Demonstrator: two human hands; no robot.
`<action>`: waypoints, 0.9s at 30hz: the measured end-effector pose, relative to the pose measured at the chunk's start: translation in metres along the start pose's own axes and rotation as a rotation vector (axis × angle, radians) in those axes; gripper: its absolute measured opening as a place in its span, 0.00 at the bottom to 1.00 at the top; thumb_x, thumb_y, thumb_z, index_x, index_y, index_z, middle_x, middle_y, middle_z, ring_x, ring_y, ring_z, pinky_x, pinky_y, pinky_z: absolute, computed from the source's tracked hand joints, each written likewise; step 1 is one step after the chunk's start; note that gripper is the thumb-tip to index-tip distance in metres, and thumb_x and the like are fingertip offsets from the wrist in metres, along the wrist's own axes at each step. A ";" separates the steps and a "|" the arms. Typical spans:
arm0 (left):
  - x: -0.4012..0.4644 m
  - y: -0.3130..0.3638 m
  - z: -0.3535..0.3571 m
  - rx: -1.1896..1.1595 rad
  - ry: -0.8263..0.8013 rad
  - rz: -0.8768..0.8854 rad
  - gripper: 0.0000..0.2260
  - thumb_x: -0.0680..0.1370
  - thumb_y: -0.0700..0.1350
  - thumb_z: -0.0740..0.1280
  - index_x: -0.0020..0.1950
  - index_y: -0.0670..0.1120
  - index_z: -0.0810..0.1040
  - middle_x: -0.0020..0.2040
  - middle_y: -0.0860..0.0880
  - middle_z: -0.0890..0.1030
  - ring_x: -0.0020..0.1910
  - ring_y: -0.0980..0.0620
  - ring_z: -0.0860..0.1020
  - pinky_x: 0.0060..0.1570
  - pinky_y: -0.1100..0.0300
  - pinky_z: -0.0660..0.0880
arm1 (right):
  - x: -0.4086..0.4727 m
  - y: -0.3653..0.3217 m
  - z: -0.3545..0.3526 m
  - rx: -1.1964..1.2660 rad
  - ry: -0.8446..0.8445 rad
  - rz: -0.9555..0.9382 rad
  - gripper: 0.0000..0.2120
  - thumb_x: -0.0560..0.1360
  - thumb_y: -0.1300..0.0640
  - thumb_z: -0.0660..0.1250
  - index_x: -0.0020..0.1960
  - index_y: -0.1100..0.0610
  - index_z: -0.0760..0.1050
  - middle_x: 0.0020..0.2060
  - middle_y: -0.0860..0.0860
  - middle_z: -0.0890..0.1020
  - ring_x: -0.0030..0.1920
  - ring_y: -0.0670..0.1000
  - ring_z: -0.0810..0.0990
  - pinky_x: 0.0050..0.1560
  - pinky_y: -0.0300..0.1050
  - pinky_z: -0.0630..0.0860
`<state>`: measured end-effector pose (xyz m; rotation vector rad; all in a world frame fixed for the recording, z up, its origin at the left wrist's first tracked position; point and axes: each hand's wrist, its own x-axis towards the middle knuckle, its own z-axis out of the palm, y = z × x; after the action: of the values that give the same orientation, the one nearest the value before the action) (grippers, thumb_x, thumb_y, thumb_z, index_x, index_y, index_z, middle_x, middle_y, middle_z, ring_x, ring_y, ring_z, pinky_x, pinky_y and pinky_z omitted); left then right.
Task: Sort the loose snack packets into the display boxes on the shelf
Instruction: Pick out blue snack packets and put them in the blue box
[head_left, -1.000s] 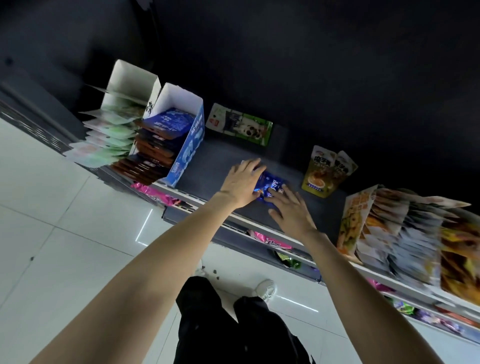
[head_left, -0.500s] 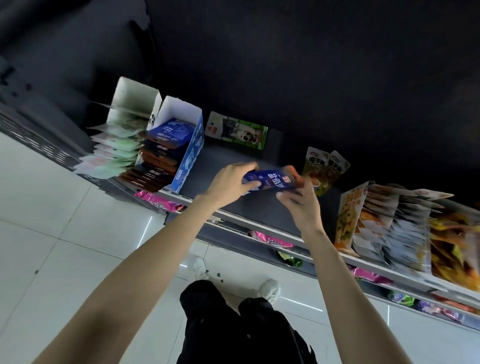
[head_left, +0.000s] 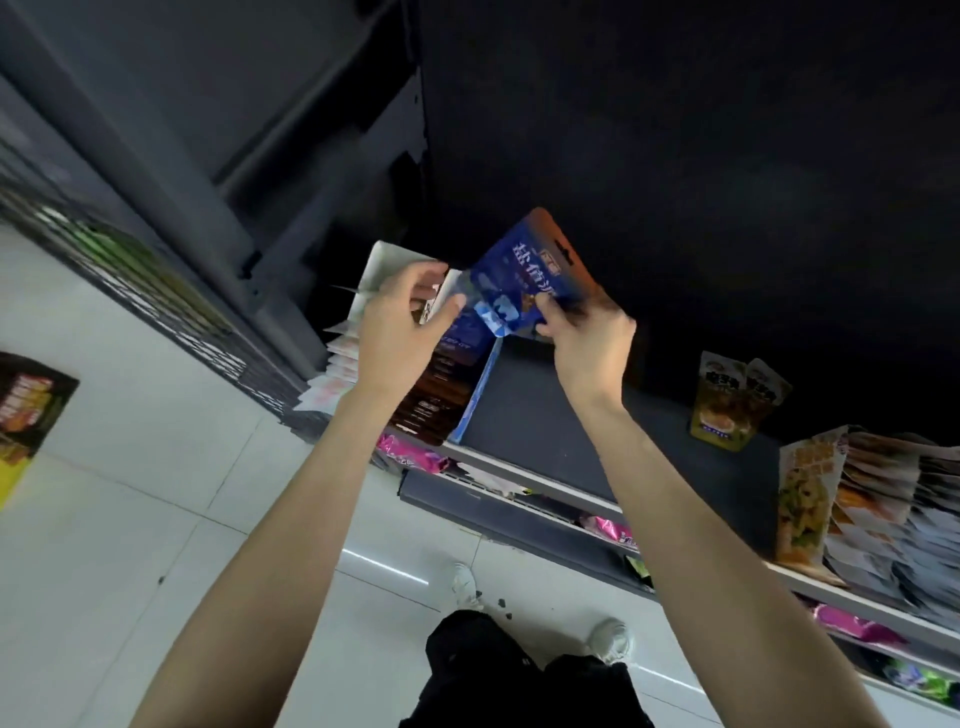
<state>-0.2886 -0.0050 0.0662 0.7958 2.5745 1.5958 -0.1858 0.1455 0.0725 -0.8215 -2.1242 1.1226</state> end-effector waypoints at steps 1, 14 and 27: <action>0.004 -0.004 -0.002 -0.039 -0.026 -0.063 0.15 0.74 0.47 0.71 0.59 0.47 0.76 0.52 0.55 0.79 0.49 0.58 0.78 0.52 0.64 0.76 | 0.005 -0.001 0.012 -0.006 0.026 0.002 0.10 0.74 0.57 0.70 0.47 0.65 0.78 0.35 0.55 0.84 0.35 0.51 0.84 0.36 0.36 0.77; 0.015 -0.037 -0.019 0.517 -0.076 0.394 0.04 0.73 0.43 0.71 0.46 0.49 0.83 0.44 0.52 0.82 0.43 0.50 0.79 0.36 0.59 0.76 | -0.004 0.025 0.060 -0.363 -0.182 -0.475 0.10 0.75 0.63 0.66 0.56 0.60 0.77 0.45 0.56 0.83 0.42 0.58 0.82 0.38 0.49 0.80; 0.019 -0.033 -0.002 0.906 -0.277 0.460 0.04 0.72 0.46 0.72 0.44 0.53 0.84 0.42 0.53 0.83 0.47 0.47 0.77 0.49 0.54 0.60 | -0.002 0.039 0.055 -0.587 -0.488 -0.417 0.14 0.78 0.58 0.62 0.63 0.56 0.76 0.57 0.53 0.80 0.56 0.56 0.79 0.53 0.51 0.76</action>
<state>-0.3190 -0.0105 0.0439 1.5877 2.9553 0.1772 -0.2151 0.1345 0.0133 -0.3097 -2.9264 0.5056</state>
